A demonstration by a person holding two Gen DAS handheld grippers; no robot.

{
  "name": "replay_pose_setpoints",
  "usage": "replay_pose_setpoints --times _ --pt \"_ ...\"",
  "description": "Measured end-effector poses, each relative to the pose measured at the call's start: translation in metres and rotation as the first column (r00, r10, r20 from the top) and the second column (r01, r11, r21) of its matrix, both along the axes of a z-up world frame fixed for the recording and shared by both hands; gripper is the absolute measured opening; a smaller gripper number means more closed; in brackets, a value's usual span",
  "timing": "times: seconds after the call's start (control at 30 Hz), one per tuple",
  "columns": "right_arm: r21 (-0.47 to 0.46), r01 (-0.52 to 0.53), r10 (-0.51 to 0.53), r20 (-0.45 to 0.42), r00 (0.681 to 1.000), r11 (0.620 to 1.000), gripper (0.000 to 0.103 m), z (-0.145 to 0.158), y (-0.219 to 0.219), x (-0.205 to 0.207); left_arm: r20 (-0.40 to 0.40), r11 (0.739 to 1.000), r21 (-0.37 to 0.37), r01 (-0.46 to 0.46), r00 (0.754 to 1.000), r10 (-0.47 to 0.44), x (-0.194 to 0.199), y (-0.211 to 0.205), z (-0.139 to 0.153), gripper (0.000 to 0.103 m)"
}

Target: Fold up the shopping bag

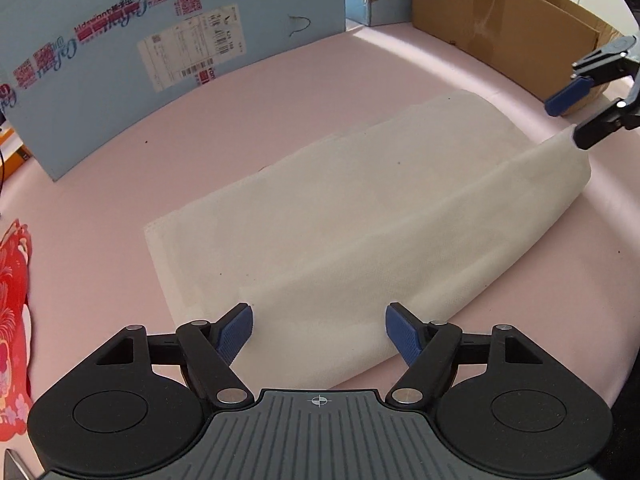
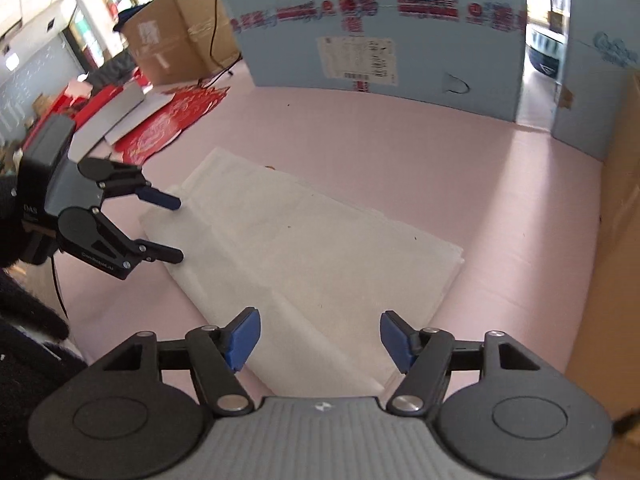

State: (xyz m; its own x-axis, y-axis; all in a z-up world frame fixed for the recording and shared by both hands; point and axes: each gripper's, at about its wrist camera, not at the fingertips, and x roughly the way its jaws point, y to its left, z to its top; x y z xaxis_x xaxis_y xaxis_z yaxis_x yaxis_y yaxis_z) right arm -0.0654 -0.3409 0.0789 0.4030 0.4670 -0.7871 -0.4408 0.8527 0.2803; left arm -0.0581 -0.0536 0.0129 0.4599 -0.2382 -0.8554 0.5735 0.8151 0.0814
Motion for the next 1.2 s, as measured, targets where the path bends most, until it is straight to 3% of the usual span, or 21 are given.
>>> replay_pose_setpoints --times 0.1,0.17,0.2,0.23,0.33,0.4,0.5,0.6,0.7,0.77,0.9,0.97,1.07,1.2 --pt "0.018 0.113 -0.112 -0.062 0.992 0.993 0.072 -0.017 -0.014 -0.007 0.007 1.0 -0.008 -0.022 1.0 0.022 -0.003 0.005 0.002 0.074" --pt "0.062 0.162 -0.156 -0.085 0.984 0.985 0.051 -0.028 -0.021 -0.009 0.016 0.999 -0.03 -0.024 1.0 0.025 -0.005 0.007 0.005 0.074" --pt "0.084 0.175 -0.167 -0.096 0.981 0.981 0.032 -0.031 -0.024 -0.01 0.025 0.998 -0.06 -0.019 0.999 0.021 -0.006 0.01 0.01 0.074" --pt "0.09 0.184 -0.175 -0.096 0.98 0.979 0.021 -0.035 -0.024 -0.01 0.037 0.996 -0.088 -0.012 0.999 0.015 -0.007 0.011 0.014 0.074" --pt "0.048 0.156 -0.154 -0.053 0.987 0.987 0.017 -0.037 -0.017 -0.005 0.084 0.987 -0.161 0.027 0.996 -0.014 0.0 0.014 0.028 0.077" --pt "0.031 0.132 -0.131 -0.032 0.991 0.991 0.017 -0.038 -0.013 -0.001 0.097 0.986 -0.162 0.042 0.995 -0.026 0.01 0.012 0.031 0.081" --pt "0.008 0.095 -0.095 -0.004 0.995 0.995 0.017 -0.037 -0.006 0.006 -0.032 0.983 -0.182 0.024 0.999 -0.03 0.041 0.015 0.016 0.083" --pt "0.008 0.095 -0.095 0.006 0.995 0.995 0.017 -0.038 -0.004 0.011 -0.213 0.967 -0.256 -0.009 0.976 -0.048 0.062 0.027 0.002 0.081" --pt "0.018 0.12 -0.12 0.006 0.993 0.993 0.017 -0.039 -0.007 0.008 -0.265 0.959 -0.283 0.036 0.958 -0.114 0.054 0.032 0.008 0.08" --pt "0.04 0.142 -0.141 -0.012 0.99 0.989 0.017 -0.04 -0.009 0.004 -0.276 0.962 -0.269 0.054 0.952 -0.13 0.046 0.034 0.009 0.069" --pt "0.016 0.17 -0.169 -0.053 0.984 0.985 0.017 -0.049 -0.008 -0.003 -0.253 0.976 -0.215 0.031 0.964 -0.086 0.038 0.036 0.006 0.069" --pt "0.001 0.185 -0.184 -0.066 0.981 0.983 0.016 -0.053 -0.007 -0.006 -0.19 0.989 -0.145 -0.001 0.982 -0.026 0.035 0.031 0.005 0.069" --pt "-0.025 0.19 -0.191 -0.058 0.98 0.982 0.015 -0.052 -0.003 -0.009 -0.147 0.992 -0.118 -0.052 0.988 0.034 0.034 0.032 0.003 0.07" --pt "-0.06 0.197 -0.2 -0.053 0.978 0.979 0.013 -0.049 0.0 -0.012 -0.03 0.993 -0.087 -0.084 0.996 0.082 0.027 0.032 0.007 0.07"
